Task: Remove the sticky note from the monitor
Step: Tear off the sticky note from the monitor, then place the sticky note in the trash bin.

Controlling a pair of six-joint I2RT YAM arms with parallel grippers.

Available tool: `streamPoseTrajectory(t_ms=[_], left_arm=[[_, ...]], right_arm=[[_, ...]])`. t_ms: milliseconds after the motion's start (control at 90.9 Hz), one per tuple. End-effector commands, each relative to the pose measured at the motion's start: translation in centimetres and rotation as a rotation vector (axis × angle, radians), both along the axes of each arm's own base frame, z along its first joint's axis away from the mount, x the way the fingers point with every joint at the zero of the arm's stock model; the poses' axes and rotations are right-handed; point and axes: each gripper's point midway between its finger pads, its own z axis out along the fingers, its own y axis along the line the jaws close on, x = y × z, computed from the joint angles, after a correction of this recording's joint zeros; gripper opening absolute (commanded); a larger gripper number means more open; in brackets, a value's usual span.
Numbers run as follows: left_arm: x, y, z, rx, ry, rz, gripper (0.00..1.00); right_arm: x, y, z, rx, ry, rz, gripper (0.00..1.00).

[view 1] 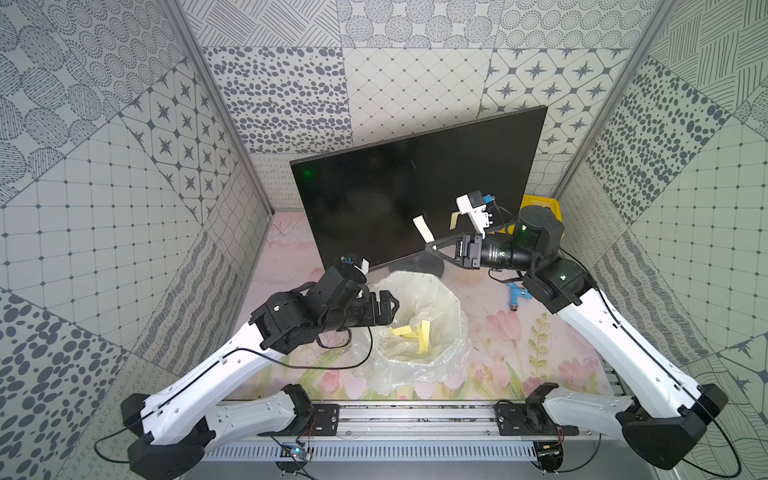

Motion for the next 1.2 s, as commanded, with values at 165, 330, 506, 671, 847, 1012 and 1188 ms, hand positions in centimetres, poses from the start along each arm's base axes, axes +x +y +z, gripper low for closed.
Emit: streamPoseTrajectory(t_ms=[165,330,506,671,847,1012,1188], left_arm=[[0.0,-0.1,0.3,0.000,-0.023,-0.013,0.99],[0.0,0.1,0.4,0.001,-0.025,-0.008,0.99],[0.0,-0.1,0.3,0.002,-0.021,-0.012,0.99],[0.1,-0.1,0.3,0.003,-0.020,-0.012,0.99],[0.1,-0.1,0.4,0.006,-0.021,-0.013,0.99],[0.1,-0.2,0.4,0.008,-0.021,-0.015,0.99],[0.1,-0.2,0.6,0.005,-0.025,-0.015,0.99]], right_arm=[[-4.4,-0.6,-6.7,-0.193,0.044,0.077,0.00],[-5.8,-1.7,-8.6,-0.269,0.059,0.093,0.01],[-6.5,-2.2,-9.2,-0.301,0.062,0.098,0.37],[-6.4,-2.1,-8.6,-0.298,0.044,0.095,0.59],[-5.9,-2.0,-7.0,-0.281,0.000,0.076,0.65],[-3.8,-2.5,-5.5,-0.272,-0.031,-0.001,0.66],[0.1,-3.7,-3.9,-0.231,-0.028,-0.126,0.66]])
